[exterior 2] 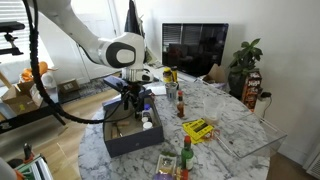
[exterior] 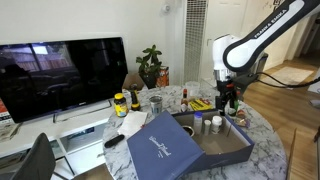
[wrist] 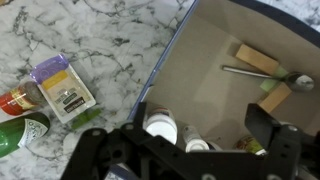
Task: Remove the white medicine bottle from the box and put it on the table
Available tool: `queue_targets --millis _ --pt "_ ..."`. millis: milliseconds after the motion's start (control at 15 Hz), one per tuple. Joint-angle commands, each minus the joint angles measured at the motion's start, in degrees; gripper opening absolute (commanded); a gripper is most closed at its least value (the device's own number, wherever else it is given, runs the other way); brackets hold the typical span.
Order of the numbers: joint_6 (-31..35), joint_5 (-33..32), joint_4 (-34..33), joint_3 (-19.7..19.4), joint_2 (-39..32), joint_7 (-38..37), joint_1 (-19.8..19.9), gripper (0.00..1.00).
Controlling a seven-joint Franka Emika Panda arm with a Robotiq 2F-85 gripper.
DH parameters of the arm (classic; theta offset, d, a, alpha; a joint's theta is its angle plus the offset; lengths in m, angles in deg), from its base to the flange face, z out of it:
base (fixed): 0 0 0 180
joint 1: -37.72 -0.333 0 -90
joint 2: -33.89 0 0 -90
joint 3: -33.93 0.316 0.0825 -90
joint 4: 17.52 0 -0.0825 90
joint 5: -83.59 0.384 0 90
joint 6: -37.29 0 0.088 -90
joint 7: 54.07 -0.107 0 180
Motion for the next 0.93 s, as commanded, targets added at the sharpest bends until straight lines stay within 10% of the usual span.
queue_targets --millis 0,333,867 --pt "11.4 -4.2 2.1 -0.2 0.5 -0.9 -1.2 1.00" --pt "30.9 -11.9 4.1 -1.7 -4.9 -1.3 -1.3 1.00" --pt "31.6 -14.6 4.4 -4.3 -9.9 -1.5 -2.0 1.00"
